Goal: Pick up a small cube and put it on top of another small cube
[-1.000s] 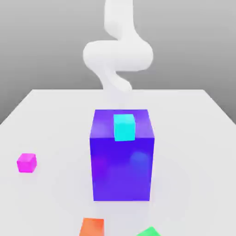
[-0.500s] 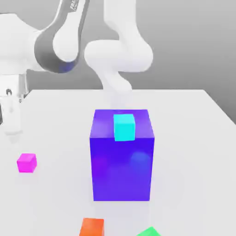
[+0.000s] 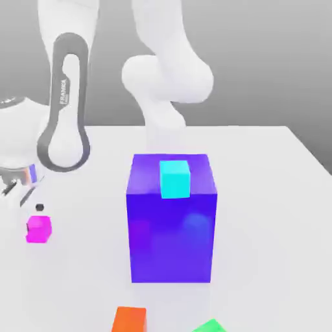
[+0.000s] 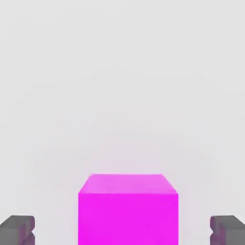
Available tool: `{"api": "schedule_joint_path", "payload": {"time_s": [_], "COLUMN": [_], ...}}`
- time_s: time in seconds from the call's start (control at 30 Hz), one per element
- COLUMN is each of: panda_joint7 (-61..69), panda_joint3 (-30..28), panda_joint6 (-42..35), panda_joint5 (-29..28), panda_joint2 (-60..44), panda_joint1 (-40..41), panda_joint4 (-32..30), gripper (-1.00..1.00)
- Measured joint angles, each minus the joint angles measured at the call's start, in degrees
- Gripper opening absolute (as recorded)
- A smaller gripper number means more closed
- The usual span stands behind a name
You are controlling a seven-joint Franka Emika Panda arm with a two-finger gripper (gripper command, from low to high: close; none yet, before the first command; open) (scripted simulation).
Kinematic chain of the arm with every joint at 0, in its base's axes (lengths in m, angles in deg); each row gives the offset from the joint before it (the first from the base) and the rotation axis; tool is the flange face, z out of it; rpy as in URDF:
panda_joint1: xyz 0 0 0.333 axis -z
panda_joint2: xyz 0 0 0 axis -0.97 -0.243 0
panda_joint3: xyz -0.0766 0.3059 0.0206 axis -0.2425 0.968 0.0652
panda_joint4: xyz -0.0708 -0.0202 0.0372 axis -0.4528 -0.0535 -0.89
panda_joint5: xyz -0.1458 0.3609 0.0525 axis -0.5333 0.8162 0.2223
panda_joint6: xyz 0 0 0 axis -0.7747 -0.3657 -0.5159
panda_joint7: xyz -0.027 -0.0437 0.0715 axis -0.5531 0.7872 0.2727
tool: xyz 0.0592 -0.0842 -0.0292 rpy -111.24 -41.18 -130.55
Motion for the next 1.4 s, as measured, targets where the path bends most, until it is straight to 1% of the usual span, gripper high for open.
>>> {"api": "schedule_joint_path", "payload": {"time_s": [0.03, 0.07, 0.23, 0.27, 0.33, 0.53, 0.7, 0.8, 0.97, 1.4], "panda_joint7": [1.1, 1.9, 1.7, 2.1, 1.0, -6.2, -12.0, -7.5, 3.7, 33.4], "panda_joint3": [1.8, 3.0, 3.1, 3.8, 2.0, -6.6, -10.2, -8.1, -2.9, 11.9], "panda_joint6": [0.9, 1.4, 1.5, 1.8, 1.0, -3.7, -7.8, -9.5, -12.1, -18.9], "panda_joint5": [1.4, 2.5, 2.4, 2.8, 1.4, -8.2, -16.0, -17.8, -19.5, -24.3], "panda_joint2": [-1.2, -2.1, -2.1, -2.5, -1.3, 5.6, 11.2, 11.4, 10.3, 6.7], "panda_joint1": [1.5, 2.4, 2.5, 3.1, 1.6, -4.7, -6.8, -8.2, -11.2, -18.4], "panda_joint4": [0.3, 0.5, 0.5, 0.6, 0.3, -1.4, -3.0, -1.3, 2.7, 13.4], "gripper": [0.0, -1.0, -1.0, -1.0, -1.0, -1.0, -1.0, -1.0, -1.0, -1.0]}}
